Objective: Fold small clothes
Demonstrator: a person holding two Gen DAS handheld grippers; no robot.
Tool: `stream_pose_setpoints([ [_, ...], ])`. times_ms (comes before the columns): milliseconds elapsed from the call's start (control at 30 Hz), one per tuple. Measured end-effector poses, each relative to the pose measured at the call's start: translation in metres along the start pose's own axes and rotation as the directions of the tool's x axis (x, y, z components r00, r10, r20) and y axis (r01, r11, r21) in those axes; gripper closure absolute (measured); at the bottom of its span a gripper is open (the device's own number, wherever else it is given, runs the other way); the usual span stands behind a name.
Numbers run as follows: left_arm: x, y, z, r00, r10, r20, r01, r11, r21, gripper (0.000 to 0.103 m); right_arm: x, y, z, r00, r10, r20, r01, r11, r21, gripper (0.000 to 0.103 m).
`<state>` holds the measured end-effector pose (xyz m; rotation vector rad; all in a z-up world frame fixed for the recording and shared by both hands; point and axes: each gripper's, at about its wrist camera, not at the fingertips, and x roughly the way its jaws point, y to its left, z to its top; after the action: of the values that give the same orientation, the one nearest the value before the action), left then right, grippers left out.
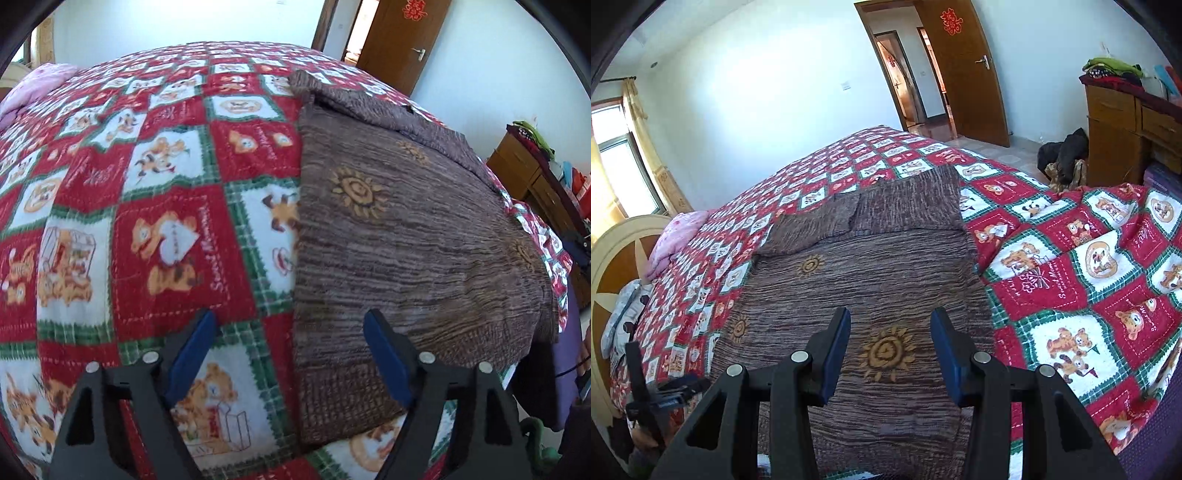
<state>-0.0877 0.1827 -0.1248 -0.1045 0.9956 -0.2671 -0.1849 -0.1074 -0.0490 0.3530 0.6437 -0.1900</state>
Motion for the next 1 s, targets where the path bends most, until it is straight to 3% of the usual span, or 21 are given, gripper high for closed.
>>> stream_pose_setpoints([
  [233,0.002,-0.019,-0.010,0.992,-0.120,-0.043,0.121,0.992,0.022,0.031,-0.015,-0.008,-0.010,0.994,-0.108,-0.031,0.107,0.994,-0.033,0.056],
  [400,0.004,-0.028,-0.018,0.988,-0.140,-0.059,0.143,0.988,0.051,0.041,-0.037,-0.041,-0.031,0.976,-0.206,-0.076,0.209,0.978,0.028,0.056],
  [567,0.005,-0.024,-0.016,0.983,-0.170,-0.069,0.172,0.985,0.033,0.049,-0.037,-0.055,-0.057,0.974,-0.167,-0.151,0.181,0.980,0.085,0.056],
  [733,0.004,-0.015,-0.021,0.971,-0.230,-0.071,0.227,0.973,-0.046,0.065,-0.026,-0.047,-0.069,0.969,-0.141,-0.203,0.157,0.986,0.063,0.056],
  [767,0.003,-0.014,-0.023,0.971,-0.230,-0.069,0.227,0.973,-0.047,0.066,-0.023,-0.044,-0.071,0.966,-0.139,-0.216,0.154,0.987,0.052,0.056],
  [933,0.005,-0.016,-0.027,0.978,-0.197,-0.065,0.195,0.980,-0.040,0.091,-0.019,-0.034,-0.077,0.962,-0.164,-0.218,0.170,0.985,0.008,0.056],
  [1000,0.004,-0.013,-0.027,0.975,-0.212,-0.063,0.209,0.976,-0.054,0.092,-0.019,-0.033,-0.076,0.962,-0.156,-0.222,0.161,0.987,0.005,0.057],
])
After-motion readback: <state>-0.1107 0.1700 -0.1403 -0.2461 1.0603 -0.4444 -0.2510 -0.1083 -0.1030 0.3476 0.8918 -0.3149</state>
